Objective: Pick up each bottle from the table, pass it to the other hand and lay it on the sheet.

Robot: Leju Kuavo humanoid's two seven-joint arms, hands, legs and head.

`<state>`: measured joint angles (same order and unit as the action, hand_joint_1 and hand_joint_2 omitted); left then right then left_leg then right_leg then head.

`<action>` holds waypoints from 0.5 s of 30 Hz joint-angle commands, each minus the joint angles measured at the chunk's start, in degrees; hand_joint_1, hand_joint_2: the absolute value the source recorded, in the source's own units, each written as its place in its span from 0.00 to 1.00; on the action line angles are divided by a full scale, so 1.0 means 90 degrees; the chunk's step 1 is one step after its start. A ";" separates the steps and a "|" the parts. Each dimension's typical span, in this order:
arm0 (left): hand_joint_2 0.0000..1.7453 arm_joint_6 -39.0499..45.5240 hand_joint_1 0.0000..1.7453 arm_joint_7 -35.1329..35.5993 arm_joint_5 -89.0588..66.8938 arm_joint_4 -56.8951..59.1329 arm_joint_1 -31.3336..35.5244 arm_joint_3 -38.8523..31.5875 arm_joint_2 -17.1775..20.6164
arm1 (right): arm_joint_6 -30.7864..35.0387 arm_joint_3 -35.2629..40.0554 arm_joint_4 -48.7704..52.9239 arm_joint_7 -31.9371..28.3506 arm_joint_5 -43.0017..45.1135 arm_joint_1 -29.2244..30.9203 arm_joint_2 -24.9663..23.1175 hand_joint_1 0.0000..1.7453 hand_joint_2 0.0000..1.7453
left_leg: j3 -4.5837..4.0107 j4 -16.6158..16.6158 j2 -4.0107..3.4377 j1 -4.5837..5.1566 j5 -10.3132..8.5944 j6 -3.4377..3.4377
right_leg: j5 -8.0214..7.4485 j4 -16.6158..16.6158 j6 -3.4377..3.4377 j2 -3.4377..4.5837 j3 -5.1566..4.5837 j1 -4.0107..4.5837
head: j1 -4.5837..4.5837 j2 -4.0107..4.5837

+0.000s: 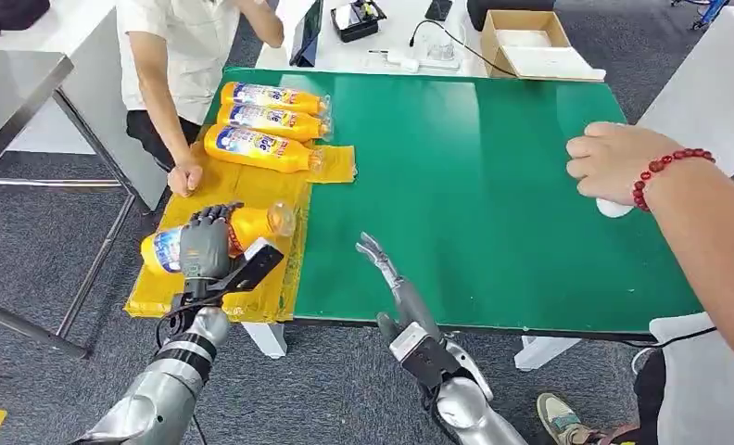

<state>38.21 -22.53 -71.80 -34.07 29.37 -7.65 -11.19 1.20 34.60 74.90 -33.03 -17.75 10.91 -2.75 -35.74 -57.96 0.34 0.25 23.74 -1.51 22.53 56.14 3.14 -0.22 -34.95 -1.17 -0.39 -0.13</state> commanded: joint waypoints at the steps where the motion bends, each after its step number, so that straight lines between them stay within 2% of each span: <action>1: 1.00 -0.0385 1.00 0.0281 -0.0112 0.1427 0.0651 0.0638 0.0411 | -0.0091 -0.0023 -0.0261 0.0002 0.0017 0.0095 0.0032 0.00 0.00 | 0.0029 -0.0002 -0.0002 -0.0010 0.0014 0.0012 | 0.0013 0.0000 -0.0017 0.0001 0.0031 0.0011 | -0.0002 0.0000; 3: 1.00 -0.1116 1.00 0.0540 0.0091 0.1598 0.0727 0.0654 0.0395 | -0.0120 -0.0054 -0.0316 0.0010 0.0010 0.0074 -0.0046 0.00 0.00 | 0.0013 0.0001 0.0002 -0.0005 0.0005 0.0008 | 0.0006 -0.0002 -0.0011 -0.0001 0.0015 0.0006 | -0.0002 0.0000; 6: 1.00 -0.1607 1.00 0.0759 0.0097 0.1710 0.0762 0.0848 0.0349 | -0.0127 -0.0098 -0.0389 0.0015 -0.0002 0.0028 -0.0133 0.00 0.00 | 0.0018 0.0001 0.0000 -0.0007 0.0007 0.0009 | 0.0006 -0.0003 -0.0012 0.0000 0.0020 0.0007 | 0.0000 0.0000; 8: 1.00 -0.2264 1.00 0.0886 0.0489 0.1778 0.0806 0.0678 0.0287 | -0.0137 -0.0158 -0.0481 0.0026 -0.0008 -0.0003 -0.0197 0.00 0.00 | 0.0028 0.0003 0.0006 -0.0008 0.0009 0.0010 | 0.0009 -0.0004 -0.0015 -0.0003 0.0032 0.0009 | 0.0000 0.0000; 10: 1.00 -0.2427 1.00 0.1108 0.0431 0.1791 0.0804 0.0814 0.0324 | -0.0138 -0.0199 -0.0578 0.0027 -0.0006 -0.0013 -0.0241 0.00 0.00 | 0.0039 0.0005 0.0015 -0.0007 0.0009 0.0011 | 0.0011 -0.0005 -0.0017 -0.0004 0.0044 0.0007 | -0.0002 0.0000; 11: 0.00 -0.2466 0.28 0.1185 0.0416 0.1809 0.0801 0.0848 0.0344 | -0.0139 -0.0212 -0.0618 0.0023 -0.0003 -0.0013 -0.0251 0.00 0.00 | 0.0040 0.0008 0.0018 -0.0005 0.0006 0.0009 | 0.0008 -0.0008 -0.0015 -0.0005 0.0045 0.0005 | -0.0005 0.0000; 12: 0.00 -0.2752 0.00 0.1296 0.0363 0.1892 0.0820 0.0964 0.0375 | -0.0129 -0.0255 -0.0690 0.0034 -0.0004 -0.0002 -0.0277 0.00 0.00 | 0.0040 0.0010 0.0018 -0.0002 0.0003 0.0007 | 0.0006 -0.0008 -0.0012 -0.0005 0.0045 0.0002 | -0.0002 0.0000; 15: 0.00 -0.3562 0.00 0.1212 0.0326 0.2008 0.0830 0.1238 0.0457 | -0.0139 -0.0331 -0.0889 0.0026 -0.0002 0.0088 -0.0321 0.00 0.00 | 0.0061 0.0012 0.0014 -0.0003 0.0005 0.0007 | 0.0007 -0.0010 -0.0012 -0.0002 0.0069 0.0002 | -0.0002 0.0000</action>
<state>16.23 -12.50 -68.57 -23.98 36.33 -2.21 -8.90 0.18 33.94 73.92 -32.96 -17.79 10.03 -4.42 -35.41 -57.93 0.60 0.25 23.72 -1.51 22.58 56.14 3.12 -0.36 -34.51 -1.18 -0.42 -0.13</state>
